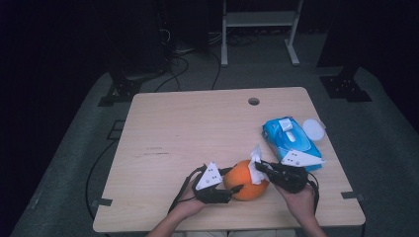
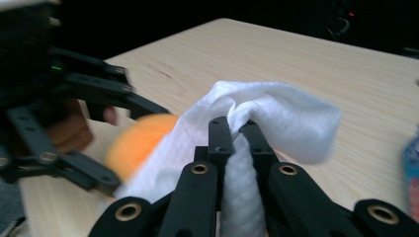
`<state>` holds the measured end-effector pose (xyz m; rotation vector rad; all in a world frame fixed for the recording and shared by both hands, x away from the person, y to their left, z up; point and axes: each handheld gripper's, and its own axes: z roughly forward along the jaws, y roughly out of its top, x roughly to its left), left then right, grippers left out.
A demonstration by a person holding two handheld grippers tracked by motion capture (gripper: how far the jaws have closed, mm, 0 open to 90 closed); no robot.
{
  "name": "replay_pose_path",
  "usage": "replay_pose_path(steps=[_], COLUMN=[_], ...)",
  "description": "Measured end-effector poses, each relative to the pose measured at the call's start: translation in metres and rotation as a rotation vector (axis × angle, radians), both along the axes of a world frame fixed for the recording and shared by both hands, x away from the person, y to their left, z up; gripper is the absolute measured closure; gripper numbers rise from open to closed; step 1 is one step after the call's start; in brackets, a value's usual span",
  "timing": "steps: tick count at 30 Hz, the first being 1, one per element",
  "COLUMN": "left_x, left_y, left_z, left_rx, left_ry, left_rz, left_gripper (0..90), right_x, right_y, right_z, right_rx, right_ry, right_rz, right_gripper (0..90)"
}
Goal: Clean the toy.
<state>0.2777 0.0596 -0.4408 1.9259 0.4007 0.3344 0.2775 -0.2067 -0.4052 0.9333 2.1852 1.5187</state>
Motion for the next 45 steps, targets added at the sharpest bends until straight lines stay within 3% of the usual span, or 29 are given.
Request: replay_pose_path(steps=[5,9,13,18,19,20,25,27,30,32,34,36,40,45], left_x=[0.0,-0.001,0.0,0.0,-0.001,-0.001,-0.001,0.0,0.003,0.008,0.012,0.013,0.011,0.009], left_y=[0.001,0.001,0.002,0.01,0.011,0.012,0.014,0.013,0.015,0.016,0.018,0.017,0.01,0.011], left_z=[0.001,0.003,0.006,0.018,0.02,0.022,0.021,0.02,0.018,0.014,0.008,0.003,-0.001,0.002], left_rx=[0.002,-0.003,-0.013,-0.036,-0.04,-0.039,-0.043,-0.047,-0.048,-0.058,-0.065,-0.061,-0.051,-0.02], left_ry=[0.0,-0.002,0.002,-0.019,-0.027,-0.033,-0.02,-0.025,-0.027,-0.005,0.034,0.043,0.011,-0.003], left_rz=[0.004,0.003,-0.001,0.019,0.021,0.024,0.016,0.017,0.012,0.01,0.003,-0.004,-0.002,0.009], left_gripper=[39.6,40.0,40.6,41.9,42.2,42.6,43.3,39.9,27.3,19.0,14.3,12.0,14.9,30.0], right_x=[-0.01,-0.006,-0.003,-0.012,-0.013,-0.014,-0.005,-0.003,-0.003,-0.001,0.002,0.004,0.006,0.008], right_y=[0.019,0.011,0.003,0.019,0.024,0.027,0.021,0.019,0.022,0.022,0.018,0.014,0.01,0.009], right_z=[0.005,0.004,0.003,0.009,0.01,0.011,0.002,0.0,-0.001,-0.003,-0.004,-0.004,-0.006,-0.007], right_rx=[-0.021,-0.027,-0.002,0.036,0.023,0.007,0.02,0.022,-0.012,-0.01,-0.003,0.002,0.005,0.013], right_ry=[-0.043,-0.036,-0.014,-0.023,-0.037,-0.052,-0.013,0.0,-0.012,-0.005,0.004,0.008,0.02,0.027], right_rz=[0.071,0.04,0.013,0.081,0.088,0.091,0.067,0.056,0.059,0.058,0.049,0.035,0.016,0.015], right_gripper=[84.8,84.8,84.9,84.8,84.8,84.8,84.8,84.9,84.9,84.9,84.9,84.9,84.8,84.8])
